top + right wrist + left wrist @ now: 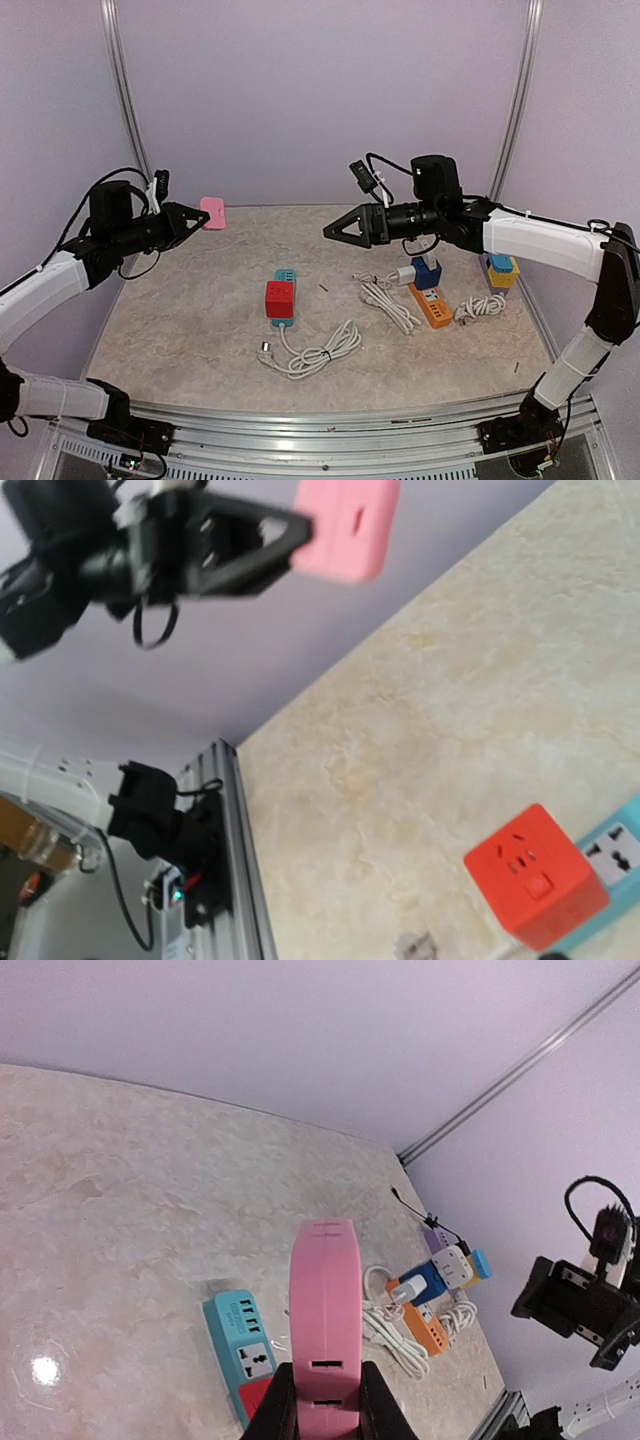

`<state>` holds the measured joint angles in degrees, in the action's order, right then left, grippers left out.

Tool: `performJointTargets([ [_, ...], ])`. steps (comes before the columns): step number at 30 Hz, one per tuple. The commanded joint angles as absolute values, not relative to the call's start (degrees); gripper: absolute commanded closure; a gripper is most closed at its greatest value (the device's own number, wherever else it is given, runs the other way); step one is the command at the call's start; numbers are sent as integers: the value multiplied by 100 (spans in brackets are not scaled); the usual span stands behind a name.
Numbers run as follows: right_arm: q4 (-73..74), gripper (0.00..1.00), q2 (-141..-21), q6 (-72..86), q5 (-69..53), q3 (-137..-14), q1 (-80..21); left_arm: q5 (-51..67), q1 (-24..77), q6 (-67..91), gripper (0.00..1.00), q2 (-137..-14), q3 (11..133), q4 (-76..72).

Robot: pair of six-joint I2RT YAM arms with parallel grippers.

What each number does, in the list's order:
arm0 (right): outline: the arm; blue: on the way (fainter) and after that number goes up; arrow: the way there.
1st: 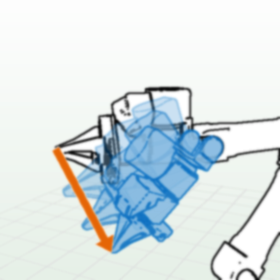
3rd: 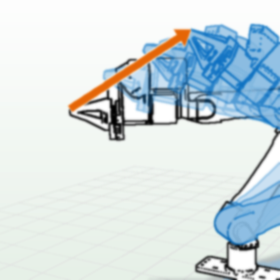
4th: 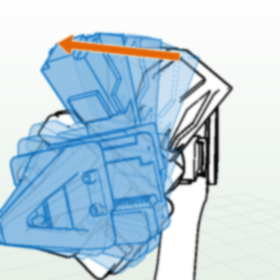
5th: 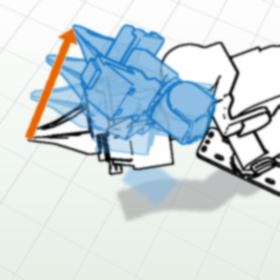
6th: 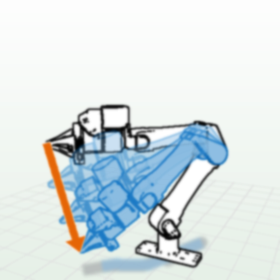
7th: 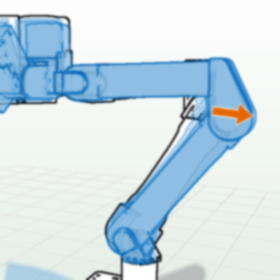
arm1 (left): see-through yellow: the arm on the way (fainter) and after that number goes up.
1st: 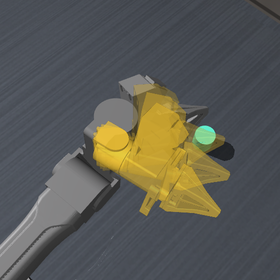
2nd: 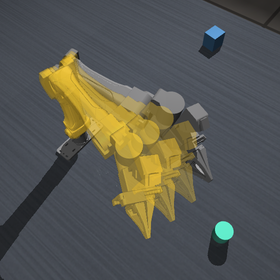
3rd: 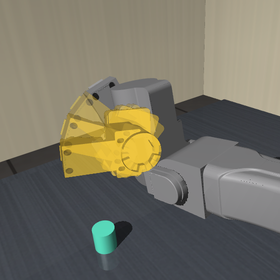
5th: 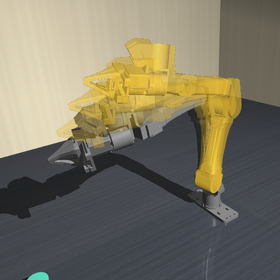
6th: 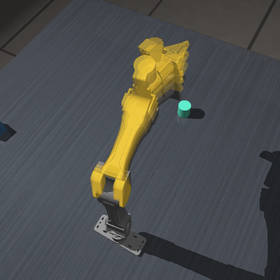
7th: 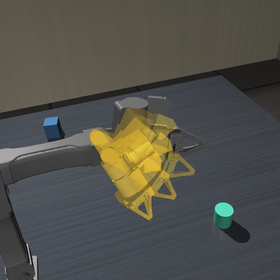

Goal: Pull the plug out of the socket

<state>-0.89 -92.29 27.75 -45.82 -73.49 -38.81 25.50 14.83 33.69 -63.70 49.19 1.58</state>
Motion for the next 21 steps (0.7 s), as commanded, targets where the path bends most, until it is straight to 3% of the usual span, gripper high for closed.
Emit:
performJointTargets([
  [1,303,7,-8970,2376,-4415,-7089,-3841,2692,704,3598,100,-6814,5116,268],
  [10,115,7,-8716,2402,-4345,-6506,-3841,3932,171,3385,100,-8995,6091,189],
  [21,-188,7,-8592,2599,-4380,-6076,-3841,4018,492,3363,100,-11206,7643,345],
])
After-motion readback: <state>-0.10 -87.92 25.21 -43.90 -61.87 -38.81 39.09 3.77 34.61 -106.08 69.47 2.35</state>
